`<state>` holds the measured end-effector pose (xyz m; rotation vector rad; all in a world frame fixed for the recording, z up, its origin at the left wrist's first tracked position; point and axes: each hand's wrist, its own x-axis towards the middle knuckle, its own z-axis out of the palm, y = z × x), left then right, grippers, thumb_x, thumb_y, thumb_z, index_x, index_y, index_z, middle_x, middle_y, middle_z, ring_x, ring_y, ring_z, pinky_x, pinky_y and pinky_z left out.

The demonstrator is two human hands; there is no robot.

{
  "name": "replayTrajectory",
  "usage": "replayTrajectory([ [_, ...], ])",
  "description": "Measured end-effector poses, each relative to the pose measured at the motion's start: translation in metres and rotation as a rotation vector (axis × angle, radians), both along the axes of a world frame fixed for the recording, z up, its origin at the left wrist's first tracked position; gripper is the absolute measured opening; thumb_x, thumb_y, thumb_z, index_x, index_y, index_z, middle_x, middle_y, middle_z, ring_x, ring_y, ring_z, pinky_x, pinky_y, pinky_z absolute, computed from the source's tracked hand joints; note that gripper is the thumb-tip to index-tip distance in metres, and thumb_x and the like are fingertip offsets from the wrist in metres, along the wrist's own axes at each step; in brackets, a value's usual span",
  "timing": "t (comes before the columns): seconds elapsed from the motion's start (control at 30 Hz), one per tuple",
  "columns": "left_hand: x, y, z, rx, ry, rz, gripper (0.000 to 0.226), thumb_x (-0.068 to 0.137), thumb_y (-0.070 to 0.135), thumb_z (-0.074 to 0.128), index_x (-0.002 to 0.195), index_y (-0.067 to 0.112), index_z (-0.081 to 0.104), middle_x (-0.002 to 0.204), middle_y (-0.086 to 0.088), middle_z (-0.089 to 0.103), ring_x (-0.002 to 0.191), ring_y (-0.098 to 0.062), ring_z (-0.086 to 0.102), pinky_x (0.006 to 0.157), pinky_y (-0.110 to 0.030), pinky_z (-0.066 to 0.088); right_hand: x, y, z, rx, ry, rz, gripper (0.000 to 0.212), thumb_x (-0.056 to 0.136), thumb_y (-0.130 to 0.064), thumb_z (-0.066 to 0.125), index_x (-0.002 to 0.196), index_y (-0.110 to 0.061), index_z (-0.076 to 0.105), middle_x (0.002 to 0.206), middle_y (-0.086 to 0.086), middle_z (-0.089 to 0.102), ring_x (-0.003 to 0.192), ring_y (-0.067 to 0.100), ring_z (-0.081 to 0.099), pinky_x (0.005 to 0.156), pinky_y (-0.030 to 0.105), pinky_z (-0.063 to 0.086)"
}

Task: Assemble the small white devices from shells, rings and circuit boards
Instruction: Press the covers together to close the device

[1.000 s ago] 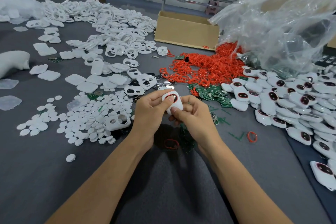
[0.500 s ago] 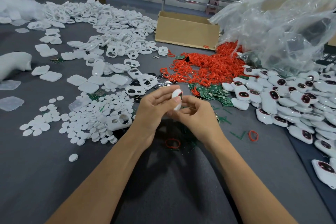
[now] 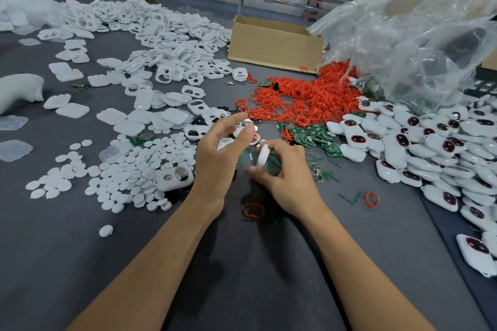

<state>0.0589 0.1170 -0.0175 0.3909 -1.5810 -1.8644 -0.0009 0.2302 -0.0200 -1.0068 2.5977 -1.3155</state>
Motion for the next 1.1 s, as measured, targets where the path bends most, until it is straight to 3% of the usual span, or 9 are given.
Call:
replayTrajectory([
  [0.13,0.000,-0.001,-0.004,-0.021,0.026,0.017,0.019,0.082,0.028,0.071,0.100,0.031,0.072,0.111,0.005,0.070,0.110,-0.012,0.060,0.099,-0.031,0.047,0.001,0.002,0.007,-0.262,0.098,-0.044,0.040,0.075,-0.014,0.075,0.112,-0.021,0.061,0.101,-0.006,0.062,0.091,0.015,0.053,0.084,0.029,0.041],
  [0.27,-0.002,-0.004,-0.006,0.010,0.048,0.040,0.016,0.088,0.016,0.069,0.098,0.028,0.072,0.094,0.013,0.072,0.097,-0.006,0.063,0.094,-0.029,0.049,0.002,-0.001,0.001,0.066,0.202,-0.066,0.047,0.075,-0.035,0.077,0.118,-0.036,0.059,0.103,-0.011,0.061,0.103,0.016,0.048,0.086,0.031,0.026],
  [0.4,-0.002,-0.004,-0.006,0.012,0.055,0.036,0.014,0.084,0.024,0.069,0.096,0.030,0.072,0.090,0.017,0.071,0.088,-0.001,0.062,0.083,-0.021,0.047,0.001,-0.002,0.004,-0.122,0.230,-0.195,0.045,0.067,-0.035,0.081,0.108,-0.037,0.064,0.093,-0.009,0.062,0.100,0.015,0.051,0.091,0.034,0.028],
  [0.5,-0.001,-0.005,-0.006,0.029,0.047,0.052,0.016,0.079,0.032,0.067,0.093,0.032,0.073,0.092,0.016,0.072,0.089,-0.001,0.063,0.084,-0.023,0.048,0.002,-0.001,0.001,0.076,0.266,-0.161,0.043,0.069,-0.045,0.078,0.109,-0.040,0.063,0.095,-0.008,0.064,0.106,0.013,0.047,0.084,0.031,0.020],
  [0.6,-0.001,-0.006,-0.005,0.044,0.051,0.042,0.016,0.079,0.034,0.066,0.093,0.032,0.074,0.097,0.013,0.073,0.091,-0.005,0.063,0.087,-0.026,0.048,0.004,-0.001,0.006,-0.124,0.300,-0.202,0.039,0.066,-0.050,0.074,0.102,-0.038,0.064,0.086,-0.013,0.063,0.098,0.010,0.049,0.086,0.028,0.019],
  [0.67,-0.001,-0.006,-0.006,0.056,0.037,0.049,0.016,0.079,0.033,0.064,0.092,0.031,0.074,0.096,0.013,0.073,0.093,-0.003,0.064,0.089,-0.028,0.049,0.007,-0.005,0.003,0.091,0.352,-0.139,0.040,0.068,-0.053,0.072,0.105,-0.038,0.063,0.088,-0.011,0.062,0.102,0.013,0.046,0.078,0.030,0.016],
  [0.8,-0.002,-0.006,-0.006,0.079,0.023,-0.003,0.013,0.088,0.018,0.064,0.095,0.023,0.074,0.095,0.006,0.075,0.091,-0.005,0.067,0.083,-0.023,0.050,0.005,-0.005,0.000,0.055,0.257,-0.164,0.042,0.068,-0.054,0.076,0.104,-0.033,0.064,0.090,-0.008,0.064,0.095,0.015,0.048,0.083,0.030,0.027],
  [0.97,-0.003,0.002,-0.009,-0.006,-0.025,-0.119,0.021,0.087,-0.002,0.065,0.098,0.013,0.075,0.093,-0.002,0.077,0.084,-0.010,0.072,0.072,-0.016,0.054,-0.001,-0.002,0.001,-0.205,0.121,-0.168,0.020,0.075,-0.033,0.078,0.087,-0.020,0.069,0.061,-0.011,0.057,0.055,0.001,0.046,0.052,0.014,0.032],
  [1.1,-0.004,0.001,-0.013,-0.040,-0.079,-0.106,0.024,0.087,-0.003,0.065,0.103,0.011,0.074,0.093,-0.002,0.077,0.085,-0.013,0.073,0.073,-0.019,0.055,-0.004,-0.002,-0.002,-0.176,-0.076,-0.060,0.009,0.082,-0.017,0.072,0.090,-0.015,0.069,0.073,0.009,0.065,0.061,0.006,0.048,0.061,0.032,0.044],
])
